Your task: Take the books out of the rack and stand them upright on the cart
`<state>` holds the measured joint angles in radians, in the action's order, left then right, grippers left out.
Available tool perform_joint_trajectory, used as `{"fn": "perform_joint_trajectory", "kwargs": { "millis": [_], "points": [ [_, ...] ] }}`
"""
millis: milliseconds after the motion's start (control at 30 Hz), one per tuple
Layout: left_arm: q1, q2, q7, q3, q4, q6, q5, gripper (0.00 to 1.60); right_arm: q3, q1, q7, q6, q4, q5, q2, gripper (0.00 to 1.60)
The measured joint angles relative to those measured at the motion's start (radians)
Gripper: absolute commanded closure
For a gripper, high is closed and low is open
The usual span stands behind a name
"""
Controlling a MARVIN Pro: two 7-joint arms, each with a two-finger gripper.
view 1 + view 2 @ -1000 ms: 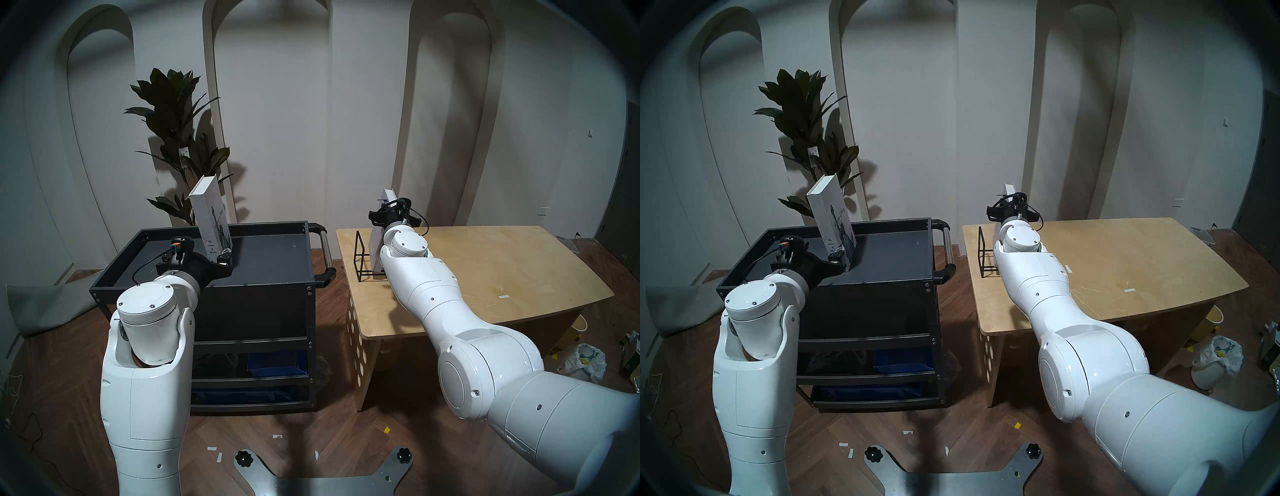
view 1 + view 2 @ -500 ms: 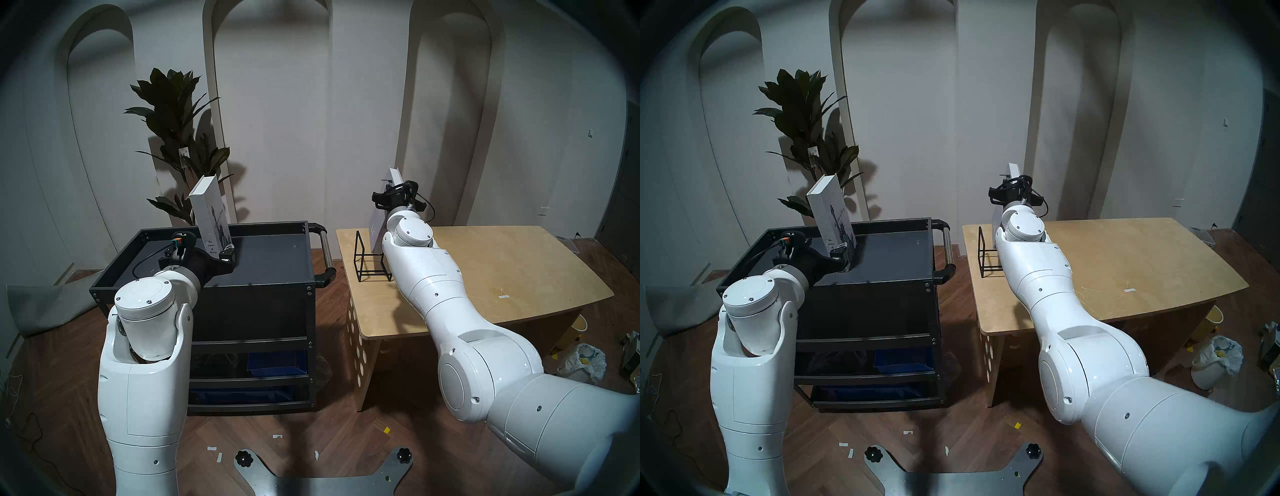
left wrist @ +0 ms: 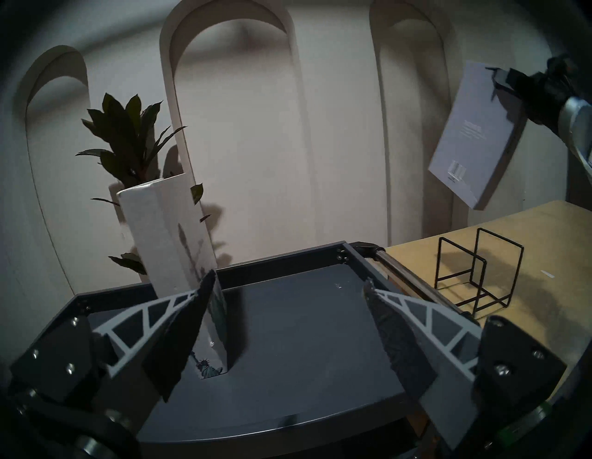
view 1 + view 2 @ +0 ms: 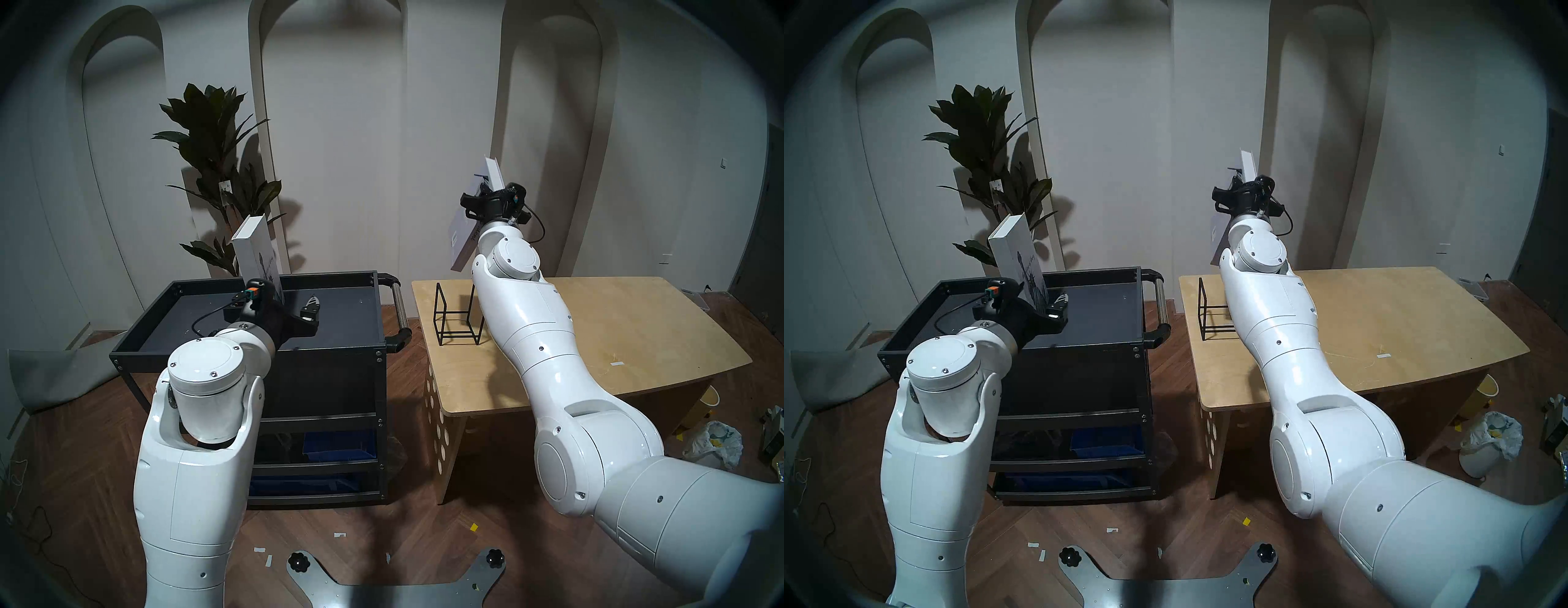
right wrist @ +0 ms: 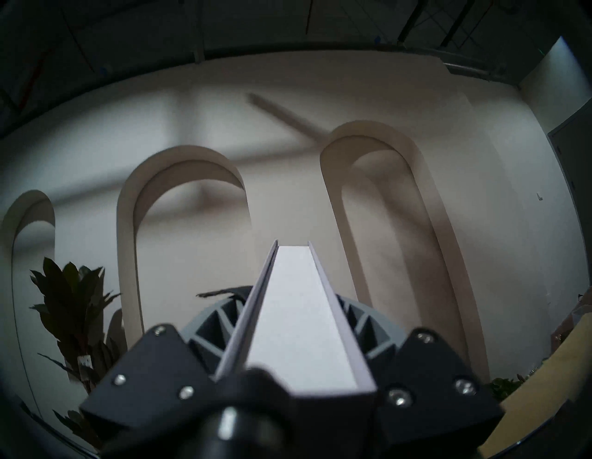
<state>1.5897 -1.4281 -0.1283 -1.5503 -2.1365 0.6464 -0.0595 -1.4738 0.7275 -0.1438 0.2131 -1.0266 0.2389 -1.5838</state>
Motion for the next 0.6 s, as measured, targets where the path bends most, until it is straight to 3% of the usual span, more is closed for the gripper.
{"fn": "perform_joint_trajectory", "kwargs": {
  "millis": [233,600],
  "points": [
    [-0.002,0.023,0.001,0.092,-0.004,-0.046,-0.052,0.00,-0.008,0.001,0.035,0.002,-0.089,0.064,-0.023,1.60],
    [-0.040,0.058,0.085,0.202,0.075,-0.152,-0.205,0.00,-0.100,0.058,0.047,-0.046,-0.212,0.244,-0.062,1.60]
  ]
}}
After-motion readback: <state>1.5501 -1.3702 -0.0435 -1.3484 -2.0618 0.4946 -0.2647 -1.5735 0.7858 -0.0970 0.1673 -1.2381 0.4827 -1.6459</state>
